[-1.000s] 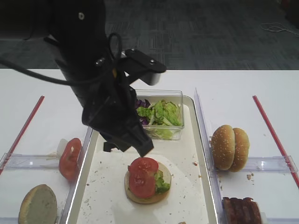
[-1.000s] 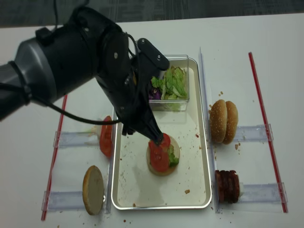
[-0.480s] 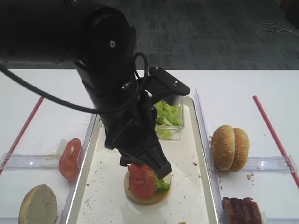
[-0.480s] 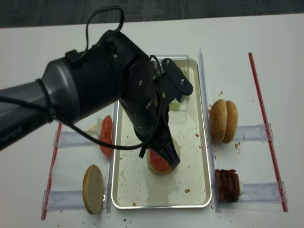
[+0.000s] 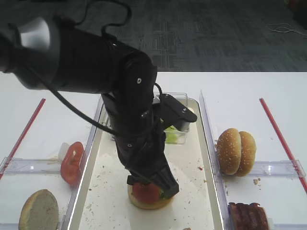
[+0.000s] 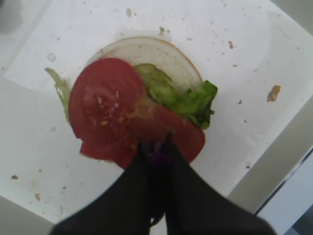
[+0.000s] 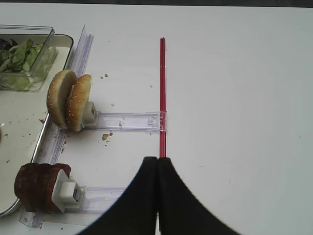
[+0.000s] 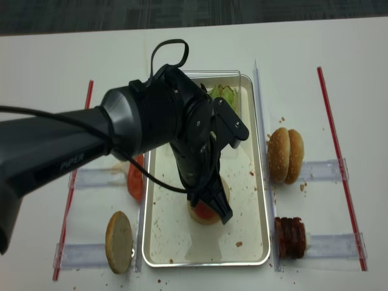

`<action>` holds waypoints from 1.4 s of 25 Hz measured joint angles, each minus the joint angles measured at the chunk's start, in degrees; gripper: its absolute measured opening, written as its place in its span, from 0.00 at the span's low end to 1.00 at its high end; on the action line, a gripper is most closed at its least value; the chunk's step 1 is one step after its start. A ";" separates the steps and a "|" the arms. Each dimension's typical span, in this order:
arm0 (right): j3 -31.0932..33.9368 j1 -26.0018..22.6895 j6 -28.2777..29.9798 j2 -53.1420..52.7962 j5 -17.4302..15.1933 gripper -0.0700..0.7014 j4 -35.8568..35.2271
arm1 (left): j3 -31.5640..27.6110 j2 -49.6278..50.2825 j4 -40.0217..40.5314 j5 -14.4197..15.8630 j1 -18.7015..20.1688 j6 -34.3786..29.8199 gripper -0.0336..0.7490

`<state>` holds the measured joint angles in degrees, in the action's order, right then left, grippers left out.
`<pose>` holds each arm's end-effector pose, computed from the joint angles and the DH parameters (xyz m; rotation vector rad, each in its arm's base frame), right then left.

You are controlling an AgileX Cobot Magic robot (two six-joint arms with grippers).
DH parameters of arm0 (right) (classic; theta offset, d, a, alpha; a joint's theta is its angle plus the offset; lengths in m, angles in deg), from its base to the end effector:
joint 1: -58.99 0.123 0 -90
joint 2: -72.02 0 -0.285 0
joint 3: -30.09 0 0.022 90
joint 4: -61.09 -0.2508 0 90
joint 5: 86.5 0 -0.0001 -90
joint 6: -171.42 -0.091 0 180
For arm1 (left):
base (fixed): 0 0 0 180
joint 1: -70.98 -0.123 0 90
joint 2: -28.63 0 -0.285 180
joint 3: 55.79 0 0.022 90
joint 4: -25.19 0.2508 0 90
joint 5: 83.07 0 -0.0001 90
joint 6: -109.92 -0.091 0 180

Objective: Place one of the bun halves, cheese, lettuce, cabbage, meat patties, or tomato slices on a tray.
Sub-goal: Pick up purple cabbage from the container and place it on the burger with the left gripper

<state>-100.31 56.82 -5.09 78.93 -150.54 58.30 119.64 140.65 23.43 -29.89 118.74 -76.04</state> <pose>-0.0075 0.0043 0.2678 -0.0281 2.1028 -0.0005 0.2384 -0.2658 0.2051 1.3254 2.6705 -0.1317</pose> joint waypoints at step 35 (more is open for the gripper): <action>0.00 0.00 0.00 0.00 0.00 0.50 0.00 | 0.00 1.32 -0.12 -1.71 -2.29 -0.04 0.77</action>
<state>-100.31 56.82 -5.09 78.93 -150.54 58.30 119.64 141.97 23.31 -31.59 116.45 -76.08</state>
